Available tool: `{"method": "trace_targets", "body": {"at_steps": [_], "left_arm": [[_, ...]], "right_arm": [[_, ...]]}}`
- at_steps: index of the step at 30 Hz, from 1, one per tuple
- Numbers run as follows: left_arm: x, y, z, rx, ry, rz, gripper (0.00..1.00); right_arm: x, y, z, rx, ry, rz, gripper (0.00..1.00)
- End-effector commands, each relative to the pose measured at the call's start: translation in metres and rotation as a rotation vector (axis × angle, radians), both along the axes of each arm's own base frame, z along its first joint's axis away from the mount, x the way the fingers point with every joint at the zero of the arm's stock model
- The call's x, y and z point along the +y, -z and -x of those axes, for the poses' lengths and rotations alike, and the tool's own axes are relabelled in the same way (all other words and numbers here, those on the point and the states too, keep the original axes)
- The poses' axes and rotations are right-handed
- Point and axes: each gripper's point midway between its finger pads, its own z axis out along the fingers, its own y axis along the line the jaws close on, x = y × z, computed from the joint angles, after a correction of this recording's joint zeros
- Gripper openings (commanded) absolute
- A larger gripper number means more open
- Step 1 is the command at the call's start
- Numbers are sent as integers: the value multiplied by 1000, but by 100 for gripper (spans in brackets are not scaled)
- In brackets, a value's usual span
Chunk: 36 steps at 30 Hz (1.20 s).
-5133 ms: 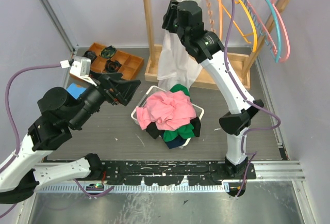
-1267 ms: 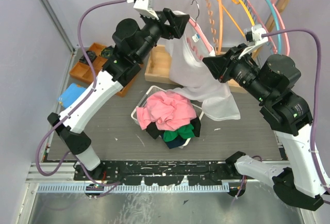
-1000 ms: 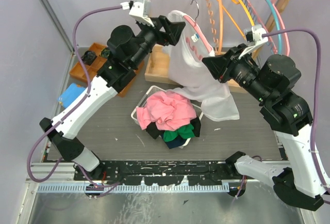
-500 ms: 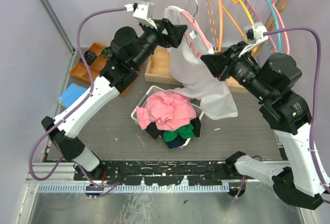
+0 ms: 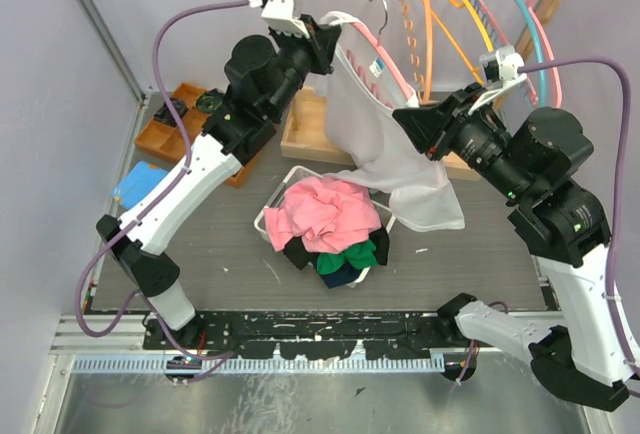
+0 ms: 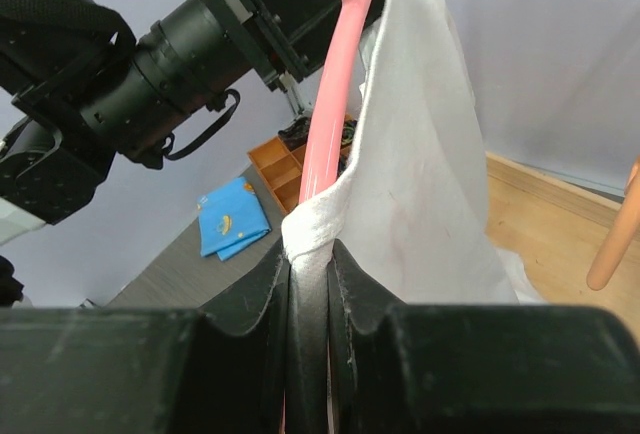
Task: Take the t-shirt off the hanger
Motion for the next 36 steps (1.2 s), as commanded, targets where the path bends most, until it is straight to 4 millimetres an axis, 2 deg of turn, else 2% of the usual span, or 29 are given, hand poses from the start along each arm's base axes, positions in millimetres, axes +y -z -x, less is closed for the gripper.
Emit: {"method": "trace_targets", "body": {"at_steps": [1, 4, 7, 11, 14, 17, 23, 31, 36], "left_arm": [[23, -16, -18, -15, -105, 9, 9], [29, -17, -27, -11, -123, 9, 6], [28, -22, -27, -23, -105, 17, 0], [21, -34, -17, -56, -38, 27, 0], [26, -36, -18, -52, -56, 15, 0], [34, -29, -27, -18, -95, -3, 0], [44, 10, -59, 113, -158, -45, 0], [53, 32, -80, 151, -195, -66, 0], [58, 46, -94, 186, -202, -65, 0]], "right_arm": [[-15, -52, 28, -170, -8, -88, 1], [-18, -50, 31, -164, -3, -87, 1], [-21, -48, 33, -161, 3, -86, 1], [-19, -48, 32, -159, -3, -84, 1], [-17, -51, 32, -164, -16, -84, 1], [-17, -54, 34, -177, -20, -86, 1], [-21, -66, 47, -240, -40, -92, 1], [-38, -76, 55, -273, 19, -114, 1], [-41, -81, 61, -295, 20, -112, 1]]}}
